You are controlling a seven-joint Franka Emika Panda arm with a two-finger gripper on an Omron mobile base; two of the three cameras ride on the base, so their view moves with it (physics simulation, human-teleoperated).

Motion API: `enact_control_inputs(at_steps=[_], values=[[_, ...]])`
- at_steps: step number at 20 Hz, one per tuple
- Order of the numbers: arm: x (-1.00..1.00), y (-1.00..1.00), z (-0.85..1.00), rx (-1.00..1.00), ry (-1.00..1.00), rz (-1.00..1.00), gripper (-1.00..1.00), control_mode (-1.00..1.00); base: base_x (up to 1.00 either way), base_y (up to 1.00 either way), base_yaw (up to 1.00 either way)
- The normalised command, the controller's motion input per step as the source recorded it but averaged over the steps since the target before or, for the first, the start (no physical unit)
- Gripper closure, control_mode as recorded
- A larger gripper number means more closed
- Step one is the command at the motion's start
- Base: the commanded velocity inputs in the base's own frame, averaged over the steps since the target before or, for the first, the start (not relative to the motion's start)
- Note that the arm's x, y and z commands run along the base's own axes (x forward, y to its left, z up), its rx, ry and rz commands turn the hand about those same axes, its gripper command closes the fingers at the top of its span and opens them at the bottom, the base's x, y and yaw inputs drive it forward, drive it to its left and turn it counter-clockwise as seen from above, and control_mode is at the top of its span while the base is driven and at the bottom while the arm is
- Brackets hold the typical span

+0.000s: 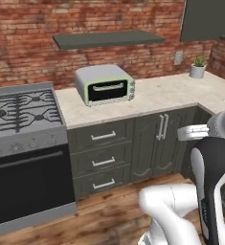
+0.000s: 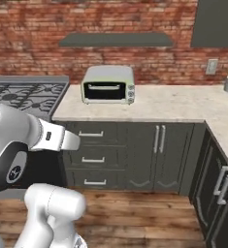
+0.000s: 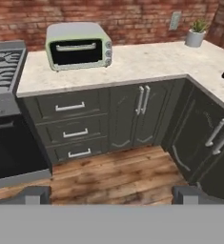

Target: Open the cabinet directly in front. Then move the liquor and the mug to the dining counter with the jar on it.

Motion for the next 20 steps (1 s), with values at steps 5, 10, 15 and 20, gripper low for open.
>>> enact_control_inputs(at_steps=[5,10,15,20], values=[[0.0,0.0,0.0,0.0,0.0,0.0,-1.0,1.0,1.0,0.04,-0.06],[0.0,0.0,0.0,0.0,0.0,0.0,-1.0,1.0,1.0,0.03,-0.2],[0.0,0.0,0.0,0.0,0.0,0.0,-1.0,1.0,1.0,0.12,-0.34],[0.0,0.0,0.0,0.0,0.0,0.0,-1.0,1.0,0.94,0.3,-0.66]])
